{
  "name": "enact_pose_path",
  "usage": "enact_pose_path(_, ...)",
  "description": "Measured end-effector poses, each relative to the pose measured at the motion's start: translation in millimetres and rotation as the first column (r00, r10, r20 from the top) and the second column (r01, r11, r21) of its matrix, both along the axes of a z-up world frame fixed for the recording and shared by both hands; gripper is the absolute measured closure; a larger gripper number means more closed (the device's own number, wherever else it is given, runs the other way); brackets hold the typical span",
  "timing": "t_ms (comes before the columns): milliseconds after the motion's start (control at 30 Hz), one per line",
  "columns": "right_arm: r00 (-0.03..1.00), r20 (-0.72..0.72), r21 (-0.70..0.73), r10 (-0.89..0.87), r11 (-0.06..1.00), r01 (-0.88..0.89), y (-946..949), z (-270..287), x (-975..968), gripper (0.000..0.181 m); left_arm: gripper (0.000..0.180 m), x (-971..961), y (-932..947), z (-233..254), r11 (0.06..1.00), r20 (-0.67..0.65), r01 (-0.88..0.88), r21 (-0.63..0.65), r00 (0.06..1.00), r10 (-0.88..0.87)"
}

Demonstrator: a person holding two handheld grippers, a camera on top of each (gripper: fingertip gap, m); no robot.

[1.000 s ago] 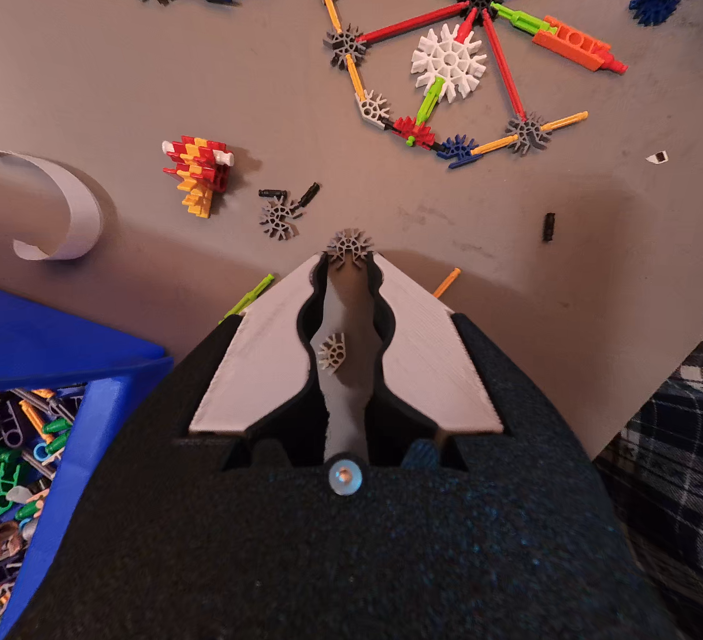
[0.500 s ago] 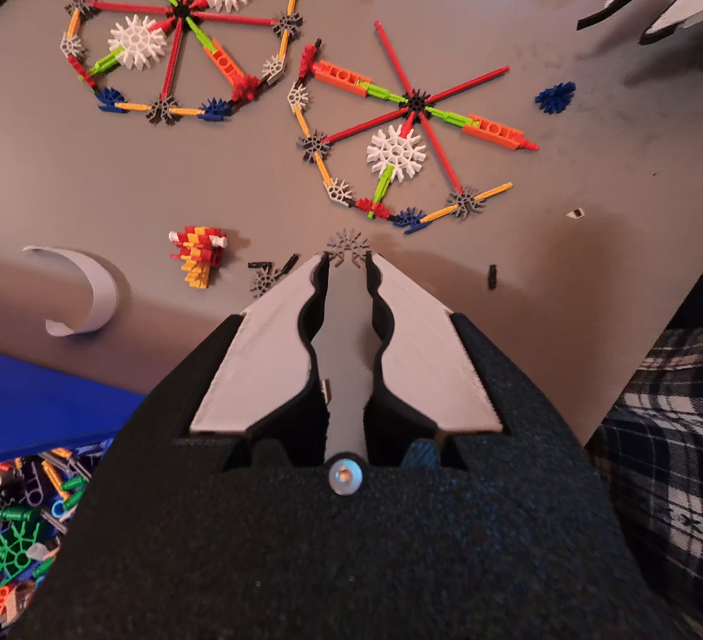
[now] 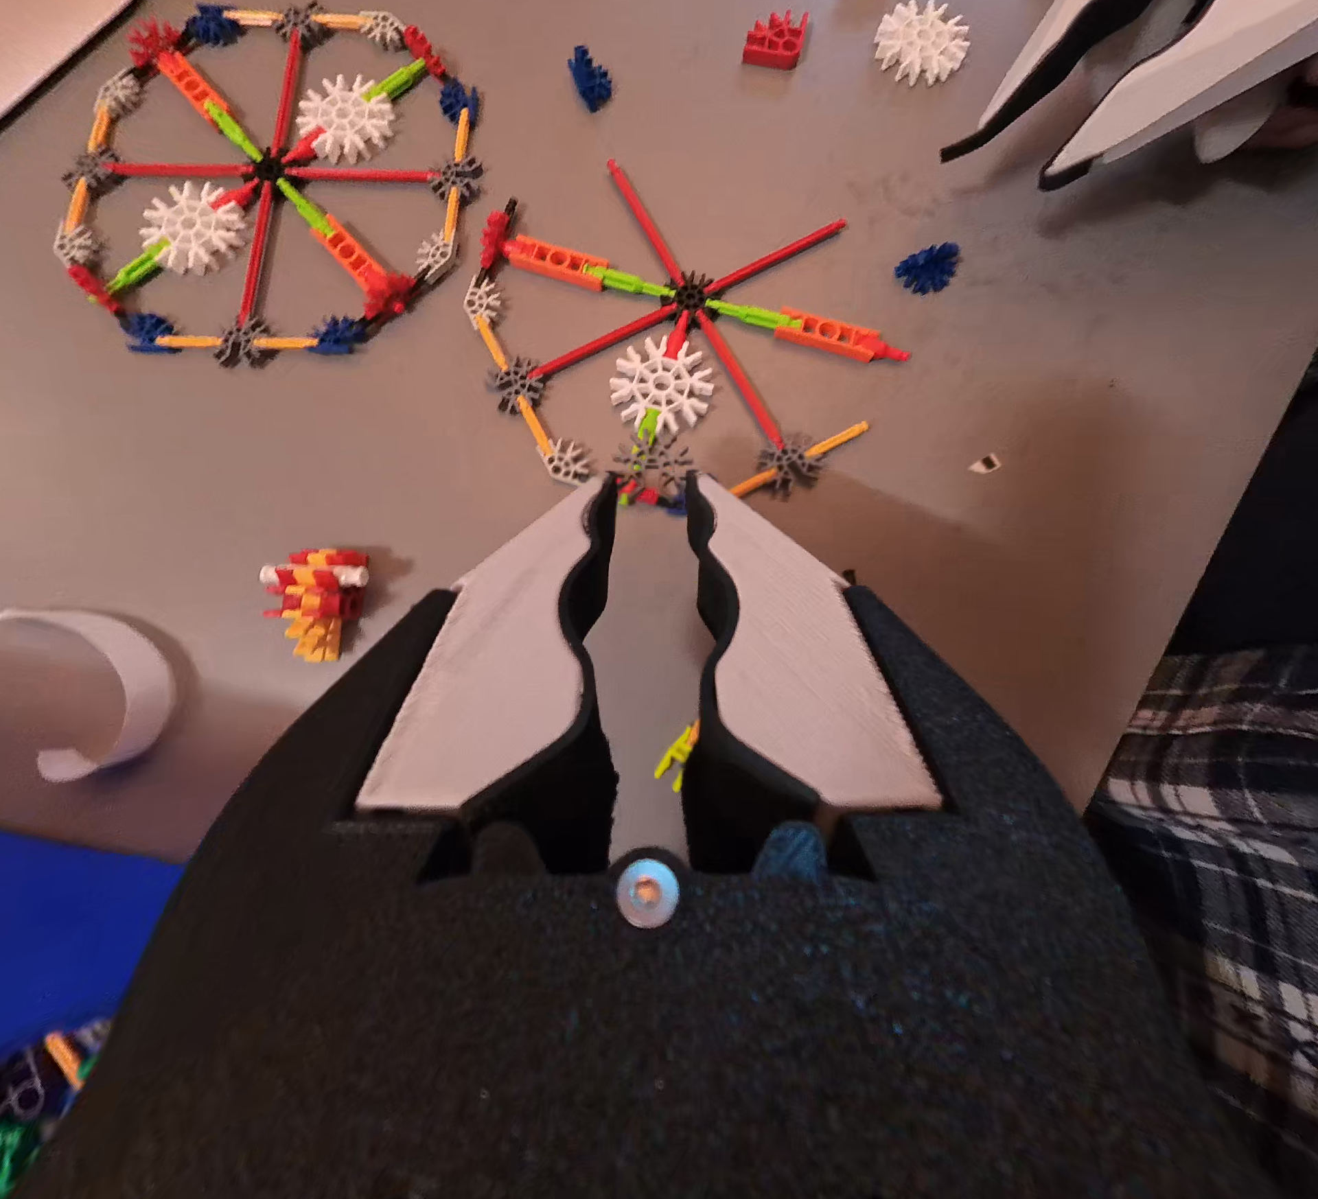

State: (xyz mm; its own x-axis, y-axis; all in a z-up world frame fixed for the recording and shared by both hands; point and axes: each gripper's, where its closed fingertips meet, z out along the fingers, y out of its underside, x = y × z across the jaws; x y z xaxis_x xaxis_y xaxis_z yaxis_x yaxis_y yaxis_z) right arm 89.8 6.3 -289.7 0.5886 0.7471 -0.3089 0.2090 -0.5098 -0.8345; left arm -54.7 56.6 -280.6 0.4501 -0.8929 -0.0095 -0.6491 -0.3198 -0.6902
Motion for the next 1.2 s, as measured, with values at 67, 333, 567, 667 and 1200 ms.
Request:
enact_pose_path(67,1.0,0.003,0.002,0.001,1.0,-0.001,0,0,0,0.156,0.162,10,0,-1,0.999,-0.015,0.041,0.001,0.999,-0.041)
enact_pose_path(333,1.0,-0.002,0.01,-0.003,1.0,0.003,0,1,0,0.156,0.162,53,22,0,0.981,-0.061,0.189,0.032,0.98,-0.187)
enact_pose_path(567,0.978,-0.118,0.006,-0.171,0.985,0.173,19,20,15,0.16,0.162,100,20,12,0.971,0.021,0.22,0.095,0.975,-0.223)
enact_pose_path(667,0.962,-0.164,-0.025,-0.22,0.975,0.219,29,33,13,0.166,0.162,111,21,27,0.964,0.067,0.205,0.169,0.973,-0.219)
enact_pose_path(1200,0.774,-0.569,-0.342,-0.277,0.936,0.083,61,72,-23,0.162,0.163,120,13,66,0.886,0.106,0.131,0.446,0.975,-0.198)
